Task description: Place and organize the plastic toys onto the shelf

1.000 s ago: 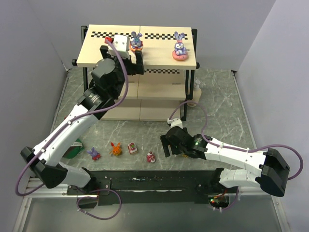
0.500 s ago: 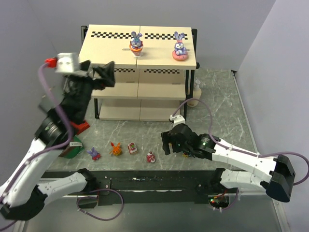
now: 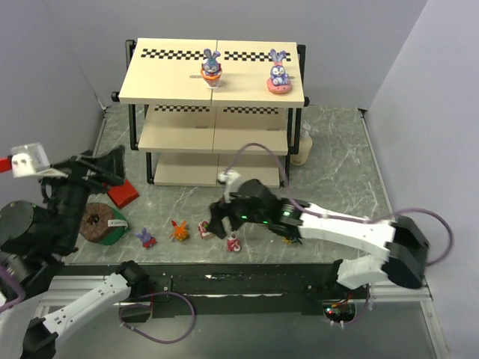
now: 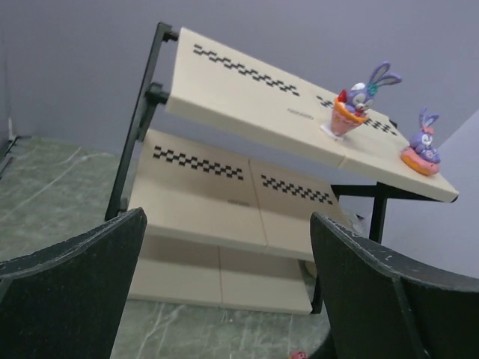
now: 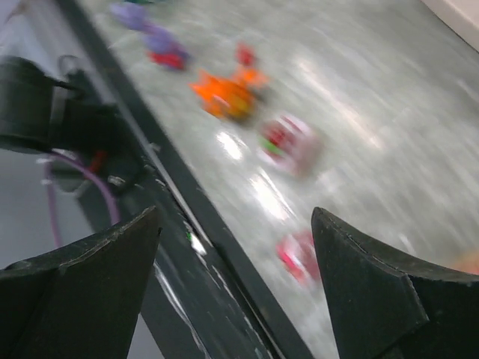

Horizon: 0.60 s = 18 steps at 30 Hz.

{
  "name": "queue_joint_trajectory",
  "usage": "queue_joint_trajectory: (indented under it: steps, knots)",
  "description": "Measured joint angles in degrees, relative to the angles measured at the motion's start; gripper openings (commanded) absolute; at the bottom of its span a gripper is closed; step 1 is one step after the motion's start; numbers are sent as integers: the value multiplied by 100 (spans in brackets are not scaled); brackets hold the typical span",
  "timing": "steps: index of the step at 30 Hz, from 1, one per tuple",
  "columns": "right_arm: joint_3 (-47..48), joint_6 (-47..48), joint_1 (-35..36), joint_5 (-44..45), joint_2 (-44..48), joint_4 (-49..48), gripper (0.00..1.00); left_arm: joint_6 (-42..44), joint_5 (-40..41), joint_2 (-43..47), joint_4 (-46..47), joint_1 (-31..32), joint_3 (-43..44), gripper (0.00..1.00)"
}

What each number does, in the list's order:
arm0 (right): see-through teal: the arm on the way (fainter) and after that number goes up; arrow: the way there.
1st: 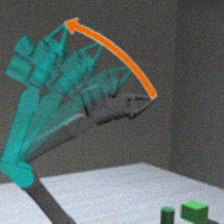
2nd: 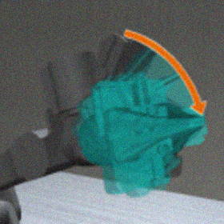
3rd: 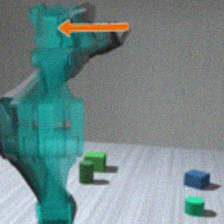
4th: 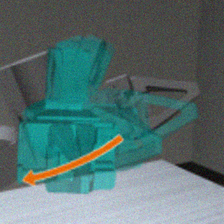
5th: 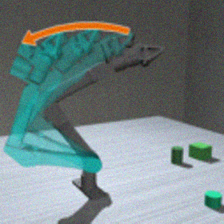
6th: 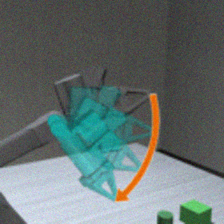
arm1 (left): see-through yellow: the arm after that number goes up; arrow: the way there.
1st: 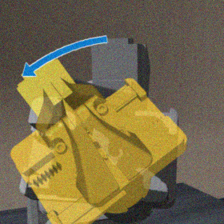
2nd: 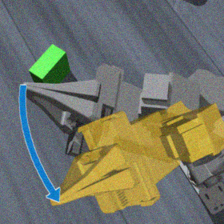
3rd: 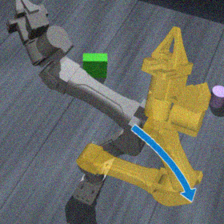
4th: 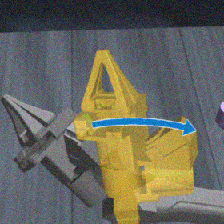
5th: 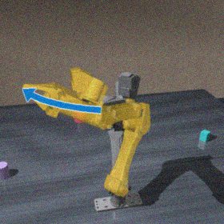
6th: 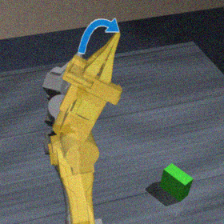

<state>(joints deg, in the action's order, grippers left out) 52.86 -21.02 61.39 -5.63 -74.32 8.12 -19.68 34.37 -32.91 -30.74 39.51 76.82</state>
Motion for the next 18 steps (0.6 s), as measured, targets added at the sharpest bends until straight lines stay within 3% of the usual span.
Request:
queue_joint_trajectory:
  steps: [10, 18]
  knots:
    - [2618, 649, 730, -750, -3053, -914, 84, -341, 103, 599, -1390, 0, 195, 97]
    - [2990, 1202, 951, -852, -4194, -1526, 84, -358, 101, 461, -2013, 0, 227, 96]
